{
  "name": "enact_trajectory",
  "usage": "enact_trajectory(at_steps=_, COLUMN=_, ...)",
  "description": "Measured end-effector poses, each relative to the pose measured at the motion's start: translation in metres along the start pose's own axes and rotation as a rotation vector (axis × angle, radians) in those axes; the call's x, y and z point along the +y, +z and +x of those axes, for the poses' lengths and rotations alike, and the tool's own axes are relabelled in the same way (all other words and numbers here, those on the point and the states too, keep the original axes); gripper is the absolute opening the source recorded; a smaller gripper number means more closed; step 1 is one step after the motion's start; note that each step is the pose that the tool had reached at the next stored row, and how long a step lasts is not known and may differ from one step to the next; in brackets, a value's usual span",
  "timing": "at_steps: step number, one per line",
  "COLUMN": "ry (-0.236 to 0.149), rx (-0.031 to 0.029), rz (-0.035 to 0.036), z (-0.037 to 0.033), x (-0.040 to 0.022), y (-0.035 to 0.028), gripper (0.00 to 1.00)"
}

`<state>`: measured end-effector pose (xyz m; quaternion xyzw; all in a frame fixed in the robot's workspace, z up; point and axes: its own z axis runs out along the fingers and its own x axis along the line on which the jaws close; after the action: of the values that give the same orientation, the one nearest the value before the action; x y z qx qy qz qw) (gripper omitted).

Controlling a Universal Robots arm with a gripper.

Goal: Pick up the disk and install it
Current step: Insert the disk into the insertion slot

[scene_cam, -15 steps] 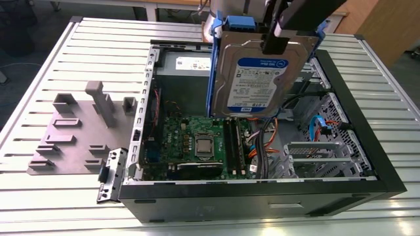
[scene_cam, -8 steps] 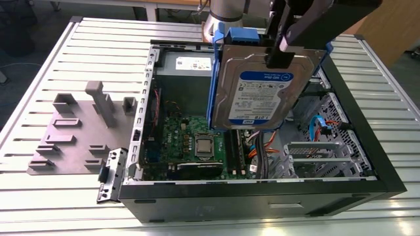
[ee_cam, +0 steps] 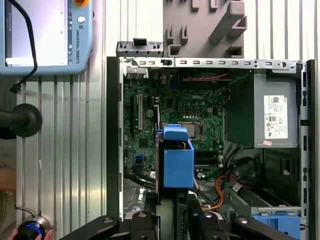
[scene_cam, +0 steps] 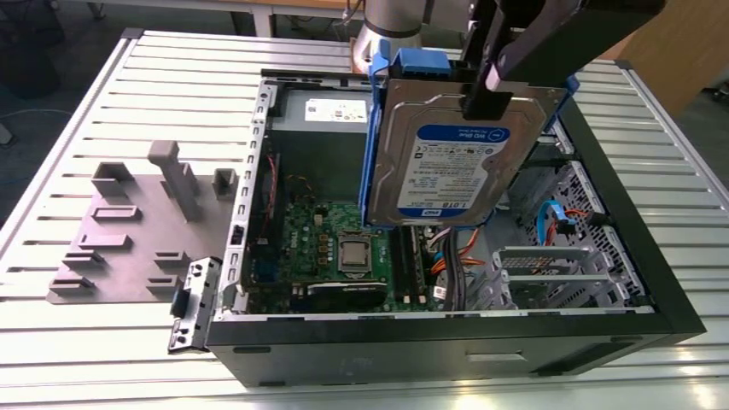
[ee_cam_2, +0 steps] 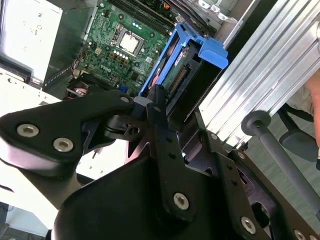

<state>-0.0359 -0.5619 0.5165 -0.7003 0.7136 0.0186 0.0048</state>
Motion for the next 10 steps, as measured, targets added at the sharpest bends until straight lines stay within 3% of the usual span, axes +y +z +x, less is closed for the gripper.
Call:
enact_trajectory(at_steps=6, ry=0.0, rx=-0.0001, rz=0.0, z=0.0, x=-0.0019, y=0.0, gripper=0.35)
enact_trajectory(at_steps=10, ry=0.0, rx=0.0, rz=0.0, z=-0.0001, x=-0.0081, y=-0.0001, gripper=0.35)
